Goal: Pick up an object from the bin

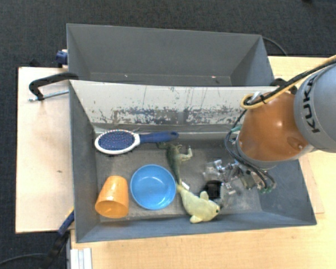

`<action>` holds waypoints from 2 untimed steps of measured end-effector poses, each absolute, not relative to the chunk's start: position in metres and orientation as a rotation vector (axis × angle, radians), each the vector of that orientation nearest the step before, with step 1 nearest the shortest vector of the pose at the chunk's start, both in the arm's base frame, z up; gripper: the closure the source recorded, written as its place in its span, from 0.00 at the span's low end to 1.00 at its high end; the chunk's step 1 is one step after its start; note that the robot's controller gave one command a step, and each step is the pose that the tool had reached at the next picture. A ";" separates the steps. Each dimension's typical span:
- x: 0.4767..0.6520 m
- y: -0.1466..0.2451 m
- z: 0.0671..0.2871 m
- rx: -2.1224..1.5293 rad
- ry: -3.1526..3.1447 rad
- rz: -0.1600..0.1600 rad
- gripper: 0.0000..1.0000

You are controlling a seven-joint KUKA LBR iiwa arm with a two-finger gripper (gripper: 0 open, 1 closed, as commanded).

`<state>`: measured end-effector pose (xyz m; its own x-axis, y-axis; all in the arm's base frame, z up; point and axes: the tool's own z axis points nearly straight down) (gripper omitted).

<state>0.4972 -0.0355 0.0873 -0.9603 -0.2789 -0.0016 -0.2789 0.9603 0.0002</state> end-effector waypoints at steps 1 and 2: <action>0.517 -0.081 0.083 -1.681 2.642 -0.003 1.00; 0.560 -0.095 0.082 -1.573 2.720 -0.010 1.00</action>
Offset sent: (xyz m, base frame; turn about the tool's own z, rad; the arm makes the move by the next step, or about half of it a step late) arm 0.0144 -0.0497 -0.0120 -0.8524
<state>0.5596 -0.0953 0.0817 -0.4988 -0.8667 0.0030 -0.8667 0.4988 -0.0055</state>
